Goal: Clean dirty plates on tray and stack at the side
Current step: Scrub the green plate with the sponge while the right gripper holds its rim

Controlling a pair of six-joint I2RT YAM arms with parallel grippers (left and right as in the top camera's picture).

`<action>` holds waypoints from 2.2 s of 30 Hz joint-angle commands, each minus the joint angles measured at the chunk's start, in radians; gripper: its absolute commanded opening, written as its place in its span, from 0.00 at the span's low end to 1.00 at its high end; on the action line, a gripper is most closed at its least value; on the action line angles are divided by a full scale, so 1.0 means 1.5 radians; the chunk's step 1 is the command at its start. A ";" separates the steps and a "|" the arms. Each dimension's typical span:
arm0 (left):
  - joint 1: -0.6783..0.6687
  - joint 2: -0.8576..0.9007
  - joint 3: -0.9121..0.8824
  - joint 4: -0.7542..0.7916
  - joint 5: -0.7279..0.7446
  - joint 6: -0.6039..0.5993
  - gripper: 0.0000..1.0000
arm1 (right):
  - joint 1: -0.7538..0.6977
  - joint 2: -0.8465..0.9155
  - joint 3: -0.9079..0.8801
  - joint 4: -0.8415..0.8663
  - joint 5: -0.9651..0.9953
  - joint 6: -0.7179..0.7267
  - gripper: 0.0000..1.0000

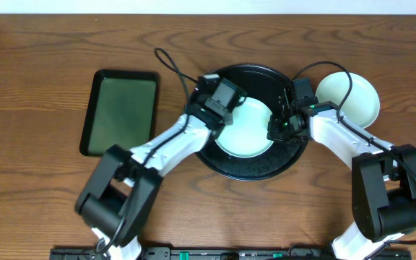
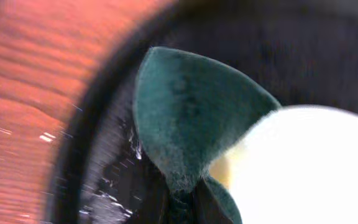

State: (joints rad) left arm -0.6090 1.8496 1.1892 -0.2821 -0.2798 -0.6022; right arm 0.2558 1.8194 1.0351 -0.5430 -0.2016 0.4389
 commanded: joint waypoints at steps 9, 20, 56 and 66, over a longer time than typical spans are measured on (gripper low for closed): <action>-0.019 -0.014 -0.006 0.079 0.336 -0.101 0.08 | -0.009 0.014 -0.012 -0.014 0.046 -0.024 0.01; -0.043 0.042 -0.006 0.120 0.336 -0.144 0.08 | -0.009 0.014 -0.012 -0.022 0.036 -0.024 0.01; 0.001 -0.106 -0.006 -0.002 0.047 0.014 0.08 | -0.008 0.014 0.038 -0.078 0.035 -0.082 0.01; -0.034 -0.049 -0.006 0.049 0.371 -0.069 0.08 | -0.008 0.014 0.045 -0.077 0.026 -0.084 0.01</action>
State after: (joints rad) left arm -0.6258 1.7374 1.1851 -0.2188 0.1421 -0.6609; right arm 0.2512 1.8263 1.0863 -0.6548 -0.1795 0.3466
